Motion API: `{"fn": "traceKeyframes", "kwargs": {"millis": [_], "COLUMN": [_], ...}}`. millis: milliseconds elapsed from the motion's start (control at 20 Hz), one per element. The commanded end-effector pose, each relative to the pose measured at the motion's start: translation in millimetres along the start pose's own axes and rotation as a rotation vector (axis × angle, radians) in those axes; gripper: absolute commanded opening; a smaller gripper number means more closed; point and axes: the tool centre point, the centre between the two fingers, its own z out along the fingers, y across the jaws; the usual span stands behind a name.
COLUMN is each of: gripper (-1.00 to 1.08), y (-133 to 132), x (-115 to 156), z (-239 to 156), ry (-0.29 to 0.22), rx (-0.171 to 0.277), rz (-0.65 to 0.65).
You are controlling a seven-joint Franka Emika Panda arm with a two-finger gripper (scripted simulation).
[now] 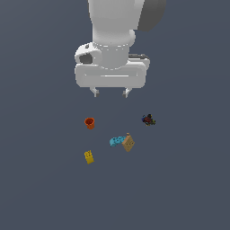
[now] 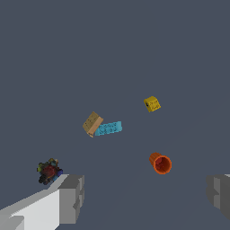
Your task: Pick up a designated object from a clutter of objects.
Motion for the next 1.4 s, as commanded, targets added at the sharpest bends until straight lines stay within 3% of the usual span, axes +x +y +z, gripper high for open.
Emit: {"fn": "traceKeyframes", "kwargs": {"millis": [0,450,800,1350], "gripper": [1.00,1.00,1.00,1.00], "y": [0.0,3.5,-1.2,-51.6], "x": [0.0,-11.8,-11.2,-14.7], "z": [0.0,10.5,15.6,70.7], "ry": [0.000,-0.045,-0.044,-0.043], "rx": [0.000,0.005,0.003,-0.006], "rz": [0.000,0.016,0.006,-0.099]}}
